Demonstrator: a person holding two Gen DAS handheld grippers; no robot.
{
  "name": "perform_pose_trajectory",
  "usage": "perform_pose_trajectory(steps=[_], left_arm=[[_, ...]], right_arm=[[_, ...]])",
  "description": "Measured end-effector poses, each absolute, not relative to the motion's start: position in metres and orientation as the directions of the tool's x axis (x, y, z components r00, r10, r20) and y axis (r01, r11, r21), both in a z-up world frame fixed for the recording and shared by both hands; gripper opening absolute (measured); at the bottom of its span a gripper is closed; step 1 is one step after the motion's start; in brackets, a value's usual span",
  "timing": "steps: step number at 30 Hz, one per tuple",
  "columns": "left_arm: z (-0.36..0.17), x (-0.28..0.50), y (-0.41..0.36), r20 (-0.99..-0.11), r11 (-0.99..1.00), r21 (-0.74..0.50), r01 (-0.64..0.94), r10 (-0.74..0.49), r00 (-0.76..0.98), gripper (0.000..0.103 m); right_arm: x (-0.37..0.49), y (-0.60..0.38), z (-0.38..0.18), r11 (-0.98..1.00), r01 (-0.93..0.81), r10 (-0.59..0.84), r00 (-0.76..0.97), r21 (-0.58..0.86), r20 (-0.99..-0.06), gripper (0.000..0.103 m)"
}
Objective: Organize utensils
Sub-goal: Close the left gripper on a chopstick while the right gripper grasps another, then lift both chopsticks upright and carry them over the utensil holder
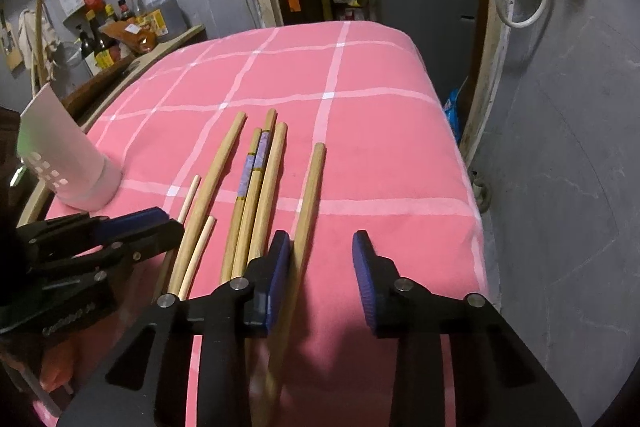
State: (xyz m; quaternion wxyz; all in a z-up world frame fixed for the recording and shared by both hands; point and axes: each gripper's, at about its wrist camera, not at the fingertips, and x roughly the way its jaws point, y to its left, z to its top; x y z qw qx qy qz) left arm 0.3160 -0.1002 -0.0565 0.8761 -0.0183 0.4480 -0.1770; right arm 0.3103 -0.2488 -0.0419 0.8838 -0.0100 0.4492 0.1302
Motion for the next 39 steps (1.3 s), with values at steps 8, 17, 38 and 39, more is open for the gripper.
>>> perform_pose_trajectory(steps=[8, 17, 38, 39], left_arm=[[-0.055, 0.328, -0.100, -0.798, 0.932, -0.242, 0.269, -0.349, 0.491, 0.008], [-0.050, 0.325, -0.089, -0.797, 0.923, -0.310, 0.228, -0.383, 0.467, 0.002], [0.049, 0.234, -0.018, -0.373, 0.908, -0.313, 0.280, -0.388, 0.843, 0.002], [0.055, 0.230, -0.014, -0.352, 0.909, -0.312, 0.277, -0.381, 0.855, 0.002]], right_arm=[[0.345, -0.245, -0.042, 0.971, -0.202, 0.219, 0.510, 0.132, -0.832, 0.026], [0.342, -0.259, -0.041, 0.945, -0.138, 0.325, 0.475, 0.296, -0.818, 0.005], [0.231, -0.200, 0.072, 0.848, -0.449, 0.516, 0.819, 0.280, -0.251, 0.005], [0.230, -0.195, 0.077, 0.838, -0.468, 0.530, 0.821, 0.278, -0.213, 0.005]])
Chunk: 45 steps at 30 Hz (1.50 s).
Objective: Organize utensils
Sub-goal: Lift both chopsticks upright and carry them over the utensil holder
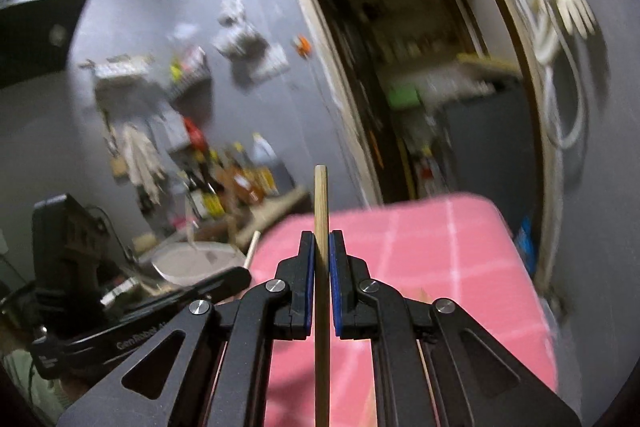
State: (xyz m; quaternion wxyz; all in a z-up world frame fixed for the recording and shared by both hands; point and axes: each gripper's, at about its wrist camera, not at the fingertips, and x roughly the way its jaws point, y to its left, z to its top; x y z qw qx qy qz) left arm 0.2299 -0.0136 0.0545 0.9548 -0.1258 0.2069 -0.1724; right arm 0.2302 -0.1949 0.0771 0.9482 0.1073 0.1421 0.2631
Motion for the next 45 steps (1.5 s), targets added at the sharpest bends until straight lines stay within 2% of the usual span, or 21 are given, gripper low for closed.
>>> perform_pose_trajectory(steps=[8, 15, 21, 29, 45], left_arm=[[0.102, 0.224, 0.049, -0.194, 0.919, -0.326, 0.221, -0.293, 0.936, 0.002], [0.128, 0.233, 0.126, -0.053, 0.928, -0.354, 0.117, -0.144, 0.988, 0.002], [0.132, 0.242, 0.174, 0.021, 0.915, -0.400, 0.061, -0.057, 0.998, 0.002], [0.113, 0.263, 0.193, 0.051, 0.912, -0.410, 0.019, 0.002, 0.999, 0.002], [0.070, 0.275, 0.180, -0.027, 0.925, -0.379, -0.040, 0.032, 0.999, 0.002]], right_arm=[[0.240, -0.150, 0.117, 0.776, -0.566, 0.581, 0.813, 0.277, 0.034, 0.005], [0.256, -0.106, 0.145, 0.744, -0.625, 0.588, 0.780, 0.236, 0.214, 0.005], [0.264, -0.083, 0.148, 0.778, -0.599, 0.530, 0.788, 0.189, 0.314, 0.005], [0.282, -0.072, 0.129, 0.820, -0.547, 0.481, 0.819, 0.168, 0.313, 0.005], [0.295, -0.071, 0.094, 0.841, -0.517, 0.490, 0.853, 0.161, 0.178, 0.005]])
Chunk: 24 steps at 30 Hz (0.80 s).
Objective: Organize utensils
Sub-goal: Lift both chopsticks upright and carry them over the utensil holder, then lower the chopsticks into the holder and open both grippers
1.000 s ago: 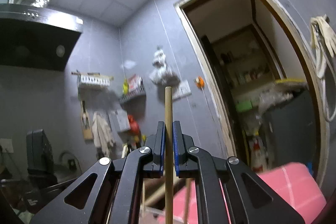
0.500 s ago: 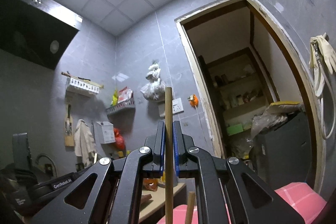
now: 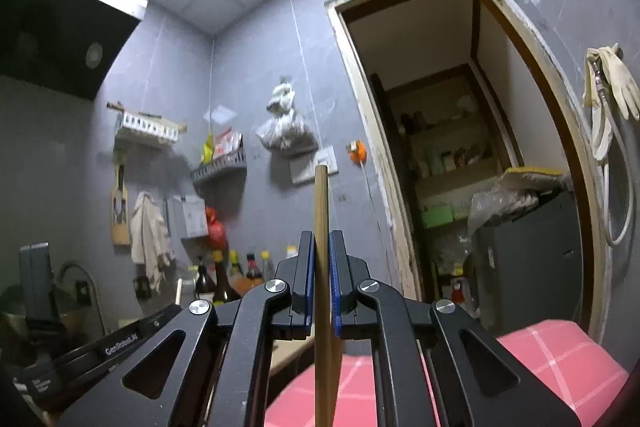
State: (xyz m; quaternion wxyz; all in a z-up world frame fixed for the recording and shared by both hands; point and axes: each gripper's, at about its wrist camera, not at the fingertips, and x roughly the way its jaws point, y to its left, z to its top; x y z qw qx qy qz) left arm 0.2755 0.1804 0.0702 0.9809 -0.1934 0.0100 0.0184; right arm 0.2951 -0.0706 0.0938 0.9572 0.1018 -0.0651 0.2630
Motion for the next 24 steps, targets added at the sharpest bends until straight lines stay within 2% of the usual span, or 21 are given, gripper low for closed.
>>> perform_pose_trajectory(steps=[12, 24], left_arm=[[0.047, 0.277, 0.160, -0.140, 0.949, -0.313, -0.040, -0.004, 0.990, 0.003], [0.035, 0.276, 0.145, -0.232, 0.956, -0.292, -0.008, -0.062, 0.971, 0.003]], right_arm=[[0.292, -0.074, 0.080, 0.838, -0.518, 0.521, 0.853, 0.174, 0.032, 0.006], [0.289, -0.074, 0.069, 0.837, -0.517, 0.534, 0.844, 0.178, -0.059, 0.008]])
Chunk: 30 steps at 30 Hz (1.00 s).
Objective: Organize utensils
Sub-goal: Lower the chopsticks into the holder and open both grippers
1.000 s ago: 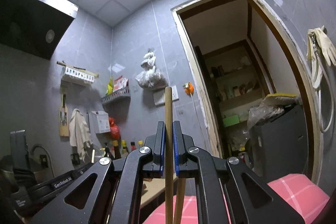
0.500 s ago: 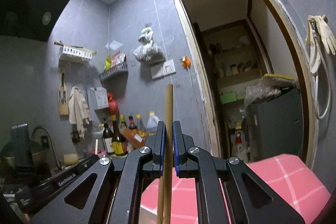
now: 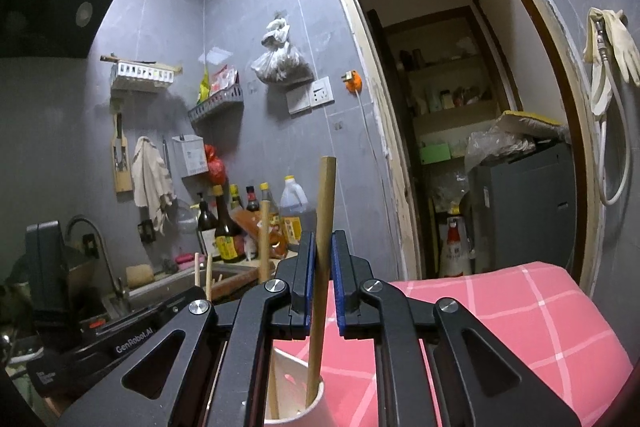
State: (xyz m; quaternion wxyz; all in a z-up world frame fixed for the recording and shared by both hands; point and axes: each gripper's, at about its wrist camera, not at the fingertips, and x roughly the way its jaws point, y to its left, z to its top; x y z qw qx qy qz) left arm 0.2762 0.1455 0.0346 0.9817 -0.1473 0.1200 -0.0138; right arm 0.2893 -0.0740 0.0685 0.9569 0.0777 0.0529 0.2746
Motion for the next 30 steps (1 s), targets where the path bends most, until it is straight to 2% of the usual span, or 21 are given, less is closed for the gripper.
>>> perform_pose_trajectory(steps=[7, 8, 10, 14, 17, 20, 23, 27, 30], left_arm=[[0.041, 0.269, 0.140, -0.246, 0.959, -0.283, 0.003, -0.075, 0.966, 0.007], [0.042, 0.268, 0.140, -0.247, 0.959, -0.283, 0.004, -0.077, 0.966, 0.011], [0.045, 0.265, 0.139, -0.244, 0.959, -0.284, 0.005, -0.078, 0.967, 0.020], [0.053, 0.258, 0.133, -0.230, 0.959, -0.282, 0.013, -0.080, 0.970, 0.026], [0.059, 0.252, 0.127, -0.217, 0.960, -0.281, 0.020, -0.083, 0.973, 0.036], [0.066, 0.246, 0.117, -0.202, 0.962, -0.270, 0.029, -0.086, 0.976, 0.041], [0.072, 0.239, 0.105, -0.190, 0.964, -0.262, 0.041, -0.094, 0.977, 0.057], [0.075, 0.229, 0.089, -0.179, 0.967, -0.247, 0.061, -0.108, 0.978, 0.066], [0.076, 0.223, 0.076, -0.172, 0.966, -0.246, 0.079, -0.124, 0.977, 0.082]], right_arm=[[0.289, -0.077, 0.069, 0.842, -0.512, 0.530, 0.844, 0.172, -0.085, 0.010], [0.289, -0.078, 0.069, 0.843, -0.510, 0.529, 0.844, 0.173, -0.086, 0.013], [0.288, -0.082, 0.070, 0.842, -0.508, 0.528, 0.846, 0.179, -0.081, 0.025], [0.282, -0.090, 0.074, 0.847, -0.503, 0.520, 0.852, 0.172, -0.067, 0.025], [0.275, -0.100, 0.079, 0.856, -0.493, 0.506, 0.861, 0.157, -0.055, 0.028], [0.266, -0.114, 0.084, 0.866, -0.477, 0.488, 0.872, 0.150, -0.044, 0.041], [0.258, -0.128, 0.088, 0.875, -0.462, 0.472, 0.881, 0.142, -0.041, 0.050], [0.245, -0.151, 0.092, 0.893, -0.435, 0.442, 0.896, 0.119, -0.045, 0.064], [0.235, -0.170, 0.094, 0.907, -0.408, 0.414, 0.909, 0.100, -0.043, 0.078]])
